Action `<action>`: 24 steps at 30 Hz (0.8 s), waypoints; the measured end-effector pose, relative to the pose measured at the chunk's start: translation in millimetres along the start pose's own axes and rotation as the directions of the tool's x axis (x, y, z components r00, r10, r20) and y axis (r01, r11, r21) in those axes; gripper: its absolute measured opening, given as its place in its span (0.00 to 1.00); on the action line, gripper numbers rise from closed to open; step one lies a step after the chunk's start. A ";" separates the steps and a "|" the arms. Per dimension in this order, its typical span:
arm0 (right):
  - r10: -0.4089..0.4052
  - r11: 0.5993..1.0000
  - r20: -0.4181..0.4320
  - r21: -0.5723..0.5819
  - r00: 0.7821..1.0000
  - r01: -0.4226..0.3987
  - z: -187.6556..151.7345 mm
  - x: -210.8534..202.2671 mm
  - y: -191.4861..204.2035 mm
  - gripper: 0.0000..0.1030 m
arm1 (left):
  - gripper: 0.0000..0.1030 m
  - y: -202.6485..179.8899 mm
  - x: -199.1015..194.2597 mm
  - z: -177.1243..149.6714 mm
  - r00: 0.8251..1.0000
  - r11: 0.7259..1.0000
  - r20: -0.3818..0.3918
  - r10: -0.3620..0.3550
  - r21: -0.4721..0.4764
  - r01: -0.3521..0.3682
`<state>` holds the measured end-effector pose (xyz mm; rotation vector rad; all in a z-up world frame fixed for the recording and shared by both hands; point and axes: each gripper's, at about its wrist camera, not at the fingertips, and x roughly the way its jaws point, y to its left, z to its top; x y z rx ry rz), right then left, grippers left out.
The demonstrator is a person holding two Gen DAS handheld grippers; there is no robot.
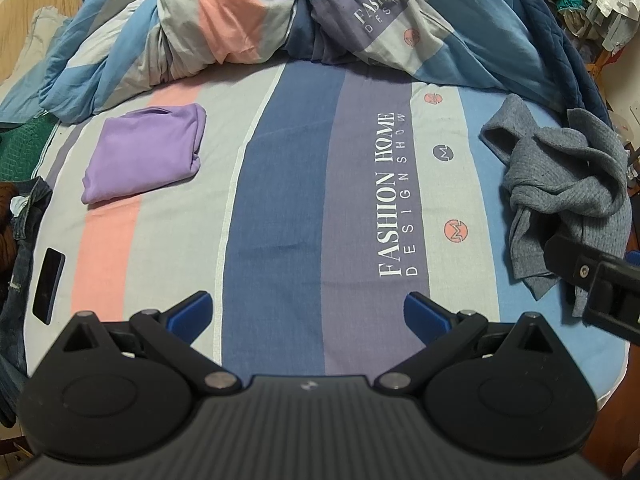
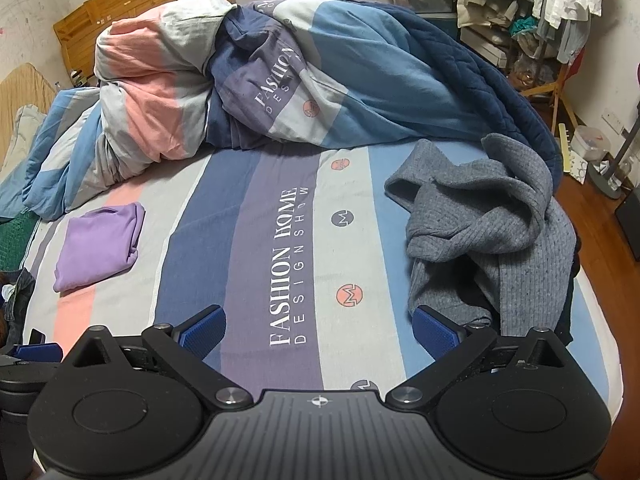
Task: Fold clothes
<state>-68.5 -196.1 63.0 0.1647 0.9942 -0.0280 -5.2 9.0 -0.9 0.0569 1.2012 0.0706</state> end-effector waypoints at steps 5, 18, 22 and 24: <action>-0.001 1.000 -0.002 0.005 1.000 0.001 -0.1 0.3 -1.4 0.98 | 1.00 -0.3 -0.1 -0.1 1.000 1.000 0.002 -0.004 0.003 0.004; -0.006 1.000 -0.007 0.022 1.000 0.006 -0.5 1.1 -8.9 0.98 | 1.00 -8.1 0.0 1.2 1.000 1.000 0.002 -0.006 0.025 0.006; -0.010 1.000 -0.008 0.026 1.000 0.010 -0.7 0.9 -11.8 0.99 | 1.00 -13.2 -0.4 1.9 1.000 0.999 0.003 -0.010 0.036 0.010; -0.012 1.000 -0.008 0.029 1.000 0.012 -0.8 0.9 -13.3 0.99 | 1.00 -15.4 -0.1 2.0 1.000 0.999 0.003 -0.012 0.040 0.012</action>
